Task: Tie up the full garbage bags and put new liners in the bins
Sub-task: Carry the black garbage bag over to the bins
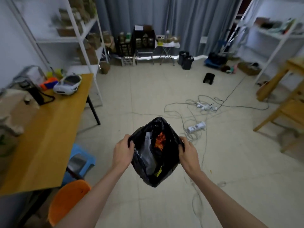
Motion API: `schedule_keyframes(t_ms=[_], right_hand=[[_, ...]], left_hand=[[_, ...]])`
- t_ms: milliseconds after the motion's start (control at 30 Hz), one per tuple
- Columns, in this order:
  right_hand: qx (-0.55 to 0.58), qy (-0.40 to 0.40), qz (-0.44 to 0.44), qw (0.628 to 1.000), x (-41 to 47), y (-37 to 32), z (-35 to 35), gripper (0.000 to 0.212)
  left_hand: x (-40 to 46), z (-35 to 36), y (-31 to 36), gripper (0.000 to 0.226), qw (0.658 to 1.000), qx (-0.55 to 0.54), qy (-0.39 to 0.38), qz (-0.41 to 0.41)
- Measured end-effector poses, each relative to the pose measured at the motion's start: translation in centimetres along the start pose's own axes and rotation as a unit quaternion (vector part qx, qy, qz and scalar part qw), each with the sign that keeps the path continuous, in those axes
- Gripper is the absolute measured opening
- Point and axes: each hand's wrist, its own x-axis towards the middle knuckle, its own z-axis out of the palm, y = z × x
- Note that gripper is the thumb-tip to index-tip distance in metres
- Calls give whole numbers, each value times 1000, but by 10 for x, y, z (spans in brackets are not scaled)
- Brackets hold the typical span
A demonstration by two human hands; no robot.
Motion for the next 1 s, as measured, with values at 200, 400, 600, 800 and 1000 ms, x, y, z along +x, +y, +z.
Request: schedule_keyframes(t_ms=[200,400,600,800,1000], right_hand=[[19,47,-5,999,82,-15,-13,25],[47,73,11,996,216,-8,-12,26],[60,80,10,995,363,-18,-13,28],[54,77,3,996,488,-44,-7,27],[58,75,-5,995,622,-68,25,28]], left_hand=[[84,0,39,11,999,-1,-2,40],[211,42,72,9,998,-18,-19,59],[344,71,107,8,997,-38,2,66],[464,76,127,7,997,-38,14,63],[608,86,131,8,997,-30,27,72]])
